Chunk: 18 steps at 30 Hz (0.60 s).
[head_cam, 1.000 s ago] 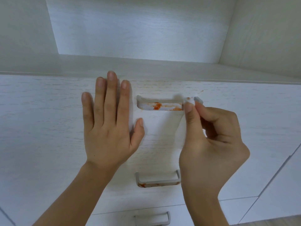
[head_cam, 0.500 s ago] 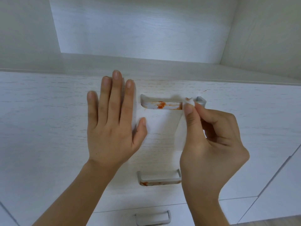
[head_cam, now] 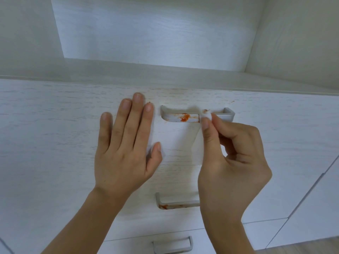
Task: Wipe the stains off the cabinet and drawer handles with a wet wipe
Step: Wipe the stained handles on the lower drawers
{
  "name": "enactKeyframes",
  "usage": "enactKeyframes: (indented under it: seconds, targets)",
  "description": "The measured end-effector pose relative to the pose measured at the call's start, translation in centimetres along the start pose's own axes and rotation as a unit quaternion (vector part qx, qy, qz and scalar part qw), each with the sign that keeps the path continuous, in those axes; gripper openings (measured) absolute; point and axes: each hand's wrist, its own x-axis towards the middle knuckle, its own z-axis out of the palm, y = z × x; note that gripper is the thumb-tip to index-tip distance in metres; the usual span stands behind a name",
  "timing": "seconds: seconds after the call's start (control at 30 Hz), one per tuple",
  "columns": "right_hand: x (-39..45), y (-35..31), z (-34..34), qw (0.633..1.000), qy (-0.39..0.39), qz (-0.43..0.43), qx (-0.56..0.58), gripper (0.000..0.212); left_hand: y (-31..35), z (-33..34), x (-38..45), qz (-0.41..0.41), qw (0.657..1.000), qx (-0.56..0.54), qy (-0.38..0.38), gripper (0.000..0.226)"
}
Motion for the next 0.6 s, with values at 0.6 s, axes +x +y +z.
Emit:
enactKeyframes:
  seconds: [0.6]
  targets:
    - [-0.11,-0.62,-0.33,0.999,0.013,0.031,0.029,0.009,0.03,0.04,-0.06,0.004,1.0,-0.008,0.013,0.064]
